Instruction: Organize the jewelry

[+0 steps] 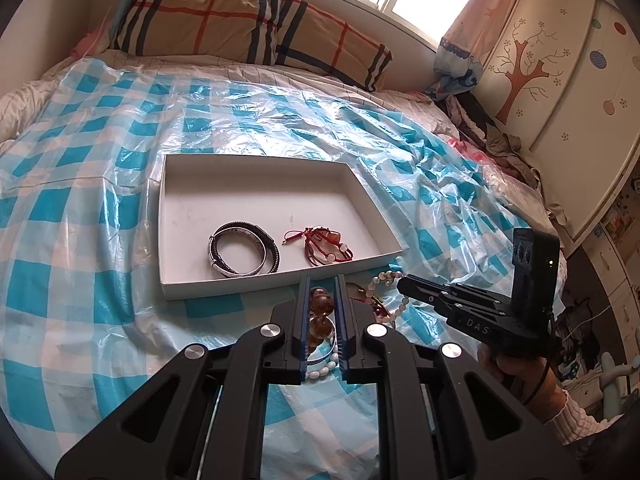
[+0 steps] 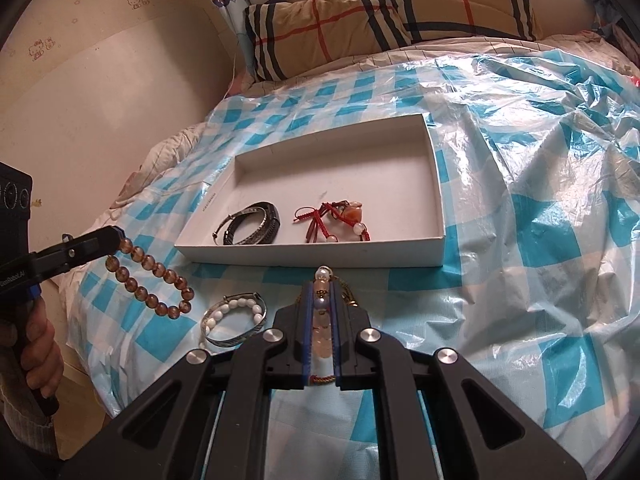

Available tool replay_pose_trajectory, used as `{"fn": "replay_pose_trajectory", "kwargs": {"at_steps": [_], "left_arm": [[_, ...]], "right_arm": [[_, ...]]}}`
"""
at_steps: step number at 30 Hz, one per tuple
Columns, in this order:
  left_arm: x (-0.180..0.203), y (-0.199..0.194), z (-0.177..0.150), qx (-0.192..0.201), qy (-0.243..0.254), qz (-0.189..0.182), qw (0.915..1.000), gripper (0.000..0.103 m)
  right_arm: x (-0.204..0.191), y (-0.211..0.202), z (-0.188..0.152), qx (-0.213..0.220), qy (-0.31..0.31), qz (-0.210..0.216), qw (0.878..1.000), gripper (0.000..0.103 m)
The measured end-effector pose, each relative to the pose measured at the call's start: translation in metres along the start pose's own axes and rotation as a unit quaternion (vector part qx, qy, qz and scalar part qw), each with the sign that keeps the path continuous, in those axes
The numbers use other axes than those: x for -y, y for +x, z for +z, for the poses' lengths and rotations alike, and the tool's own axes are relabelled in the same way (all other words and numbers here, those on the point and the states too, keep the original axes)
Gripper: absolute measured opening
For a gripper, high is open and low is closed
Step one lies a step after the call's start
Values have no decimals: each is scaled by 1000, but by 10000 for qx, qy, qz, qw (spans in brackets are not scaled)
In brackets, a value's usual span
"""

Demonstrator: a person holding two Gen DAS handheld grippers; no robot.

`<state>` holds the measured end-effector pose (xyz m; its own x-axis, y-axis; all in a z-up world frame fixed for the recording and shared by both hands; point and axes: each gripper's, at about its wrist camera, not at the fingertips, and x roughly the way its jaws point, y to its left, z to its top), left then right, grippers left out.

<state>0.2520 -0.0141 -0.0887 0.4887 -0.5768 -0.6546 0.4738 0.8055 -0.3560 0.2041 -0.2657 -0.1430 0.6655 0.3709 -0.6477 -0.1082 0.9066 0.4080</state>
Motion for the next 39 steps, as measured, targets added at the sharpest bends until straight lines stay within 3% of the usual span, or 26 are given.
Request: {"fn": "replay_pose_trajectory", "kwargs": {"at_steps": [6,28,39], "left_arm": [[3,-4,5,63,-4,-49,10000,10],[17,1,37,379,96,-212,9990,10],[17,25,44,455,205,93,9987,10]], "right_arm": [[-3,-11,12,195,90,245,9995,9],[-21,-7,47,575,-34,496,9971,9],[-23,8,56,611,-61,549,9966,9]]}}
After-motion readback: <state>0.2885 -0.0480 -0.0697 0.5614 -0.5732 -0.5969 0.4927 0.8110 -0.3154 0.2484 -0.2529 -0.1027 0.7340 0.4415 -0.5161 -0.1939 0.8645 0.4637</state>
